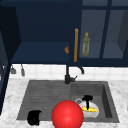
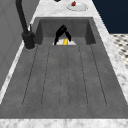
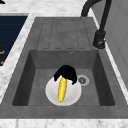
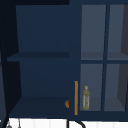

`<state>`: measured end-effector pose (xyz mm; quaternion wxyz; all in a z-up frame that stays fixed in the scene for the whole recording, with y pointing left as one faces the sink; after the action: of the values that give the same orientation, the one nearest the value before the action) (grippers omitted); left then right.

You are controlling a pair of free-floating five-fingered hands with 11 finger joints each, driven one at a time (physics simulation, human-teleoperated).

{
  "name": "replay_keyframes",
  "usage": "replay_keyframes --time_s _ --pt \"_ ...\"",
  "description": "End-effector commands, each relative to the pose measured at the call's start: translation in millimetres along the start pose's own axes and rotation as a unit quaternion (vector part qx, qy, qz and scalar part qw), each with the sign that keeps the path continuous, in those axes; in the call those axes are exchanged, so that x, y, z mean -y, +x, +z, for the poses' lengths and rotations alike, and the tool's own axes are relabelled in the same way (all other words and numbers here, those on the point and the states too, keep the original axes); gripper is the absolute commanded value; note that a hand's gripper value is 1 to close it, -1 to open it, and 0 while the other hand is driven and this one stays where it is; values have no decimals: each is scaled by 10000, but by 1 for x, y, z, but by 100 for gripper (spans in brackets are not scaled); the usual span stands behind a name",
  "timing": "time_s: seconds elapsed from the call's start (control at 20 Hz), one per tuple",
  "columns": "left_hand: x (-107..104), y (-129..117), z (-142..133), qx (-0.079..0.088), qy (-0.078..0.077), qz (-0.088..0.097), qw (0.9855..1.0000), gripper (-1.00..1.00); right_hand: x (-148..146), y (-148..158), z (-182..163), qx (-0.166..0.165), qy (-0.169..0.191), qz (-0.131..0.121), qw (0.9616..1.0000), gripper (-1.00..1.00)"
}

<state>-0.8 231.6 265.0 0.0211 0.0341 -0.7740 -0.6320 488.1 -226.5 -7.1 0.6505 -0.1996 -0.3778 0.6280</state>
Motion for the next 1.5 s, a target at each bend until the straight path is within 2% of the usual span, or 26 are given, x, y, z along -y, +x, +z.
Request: replay_keyframes --time_s 0.0,0.1,0.2,0.3,0.35,0.4,0.45,0.6,0.75,0.9,1.0,1.05,1.1,1.25,1.45 --pt "0 0 0 0 0 0 10000 0 8 5 19 -171 -395 -204 9989 -100" --pt "0 0 0 0 0 0 10000 0 5 10 28 -206 -572 -148 9980 -100" --pt "0 0 0 0 0 0 10000 0 -2 12 37 -142 -831 21 9964 -100" --pt "0 0 0 0 0 0 10000 0 -2 12 38 -177 -1144 85 9932 -100" --pt "0 0 0 0 0 0 10000 0 4 10 34 -152 -1050 163 9942 -100" --pt "0 0 0 0 0 0 10000 0 4 11 32 -81 -913 129 9957 -100" --pt "0 0 0 0 0 0 10000 0 -1 18 34 -80 -926 136 9956 -100" --pt "0 0 0 0 0 0 10000 0 -5 21 48 -457 -1437 192 9884 -100" --pt "0 0 0 0 0 0 10000 0 -1 28 56 -558 -1740 270 9828 -100" --pt "0 0 0 0 0 0 10000 0 -8 37 68 -458 -1717 283 9837 -100" --pt "0 0 0 0 0 0 10000 0 -14 45 72 -471 -1778 400 9821 -100" --pt "0 0 0 0 0 0 10000 0 -15 50 76 -591 -1988 465 9771 -100" --pt "0 0 0 0 0 0 10000 0 -15 51 78 -651 -2119 501 9738 -100" --pt "0 0 0 0 0 0 10000 0 -17 61 87 -732 -2388 601 9664 -100" --pt "0 0 0 0 0 0 10000 0 -22 71 99 -812 -2732 542 9570 -100"
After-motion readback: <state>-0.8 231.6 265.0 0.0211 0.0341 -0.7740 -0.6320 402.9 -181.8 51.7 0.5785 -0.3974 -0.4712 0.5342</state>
